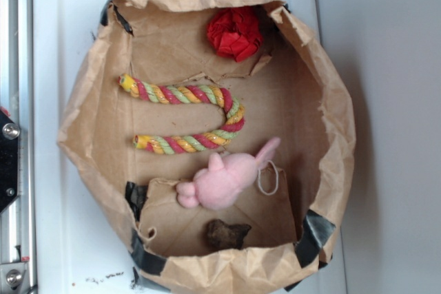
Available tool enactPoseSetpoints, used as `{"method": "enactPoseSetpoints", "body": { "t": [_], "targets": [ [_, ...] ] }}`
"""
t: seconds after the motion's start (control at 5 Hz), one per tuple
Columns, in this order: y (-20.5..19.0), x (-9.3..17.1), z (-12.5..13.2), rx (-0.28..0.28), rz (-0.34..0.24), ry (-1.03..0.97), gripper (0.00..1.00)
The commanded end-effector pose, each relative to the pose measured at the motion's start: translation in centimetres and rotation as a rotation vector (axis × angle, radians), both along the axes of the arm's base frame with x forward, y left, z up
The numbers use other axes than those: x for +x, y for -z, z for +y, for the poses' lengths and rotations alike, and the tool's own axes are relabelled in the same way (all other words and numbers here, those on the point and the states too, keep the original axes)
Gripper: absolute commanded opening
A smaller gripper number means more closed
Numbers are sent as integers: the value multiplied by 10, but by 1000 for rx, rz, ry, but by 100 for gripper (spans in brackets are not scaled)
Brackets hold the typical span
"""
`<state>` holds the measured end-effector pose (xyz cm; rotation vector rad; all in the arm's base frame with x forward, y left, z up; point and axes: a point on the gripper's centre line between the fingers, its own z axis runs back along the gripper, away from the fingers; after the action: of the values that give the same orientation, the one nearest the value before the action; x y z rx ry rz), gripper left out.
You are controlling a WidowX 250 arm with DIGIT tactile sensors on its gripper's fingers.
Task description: Grab the multicolored rope.
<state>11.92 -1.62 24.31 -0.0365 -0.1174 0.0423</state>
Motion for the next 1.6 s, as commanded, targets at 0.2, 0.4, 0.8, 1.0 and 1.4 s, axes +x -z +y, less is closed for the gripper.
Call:
{"method": "enactPoseSetpoints", "body": {
  "t": [0.2, 0.4, 0.8, 1.0, 1.4],
  "targets": [
    [-6, -5, 2, -7, -23, -5, 100],
    [-8, -7, 8, -1, -41, -29, 100],
    [-13, -14, 4, 9, -62, -24, 100],
    [-13, -14, 4, 9, -62, -24, 100],
    [-13, -14, 4, 9, -62, -24, 100]
  ]
}}
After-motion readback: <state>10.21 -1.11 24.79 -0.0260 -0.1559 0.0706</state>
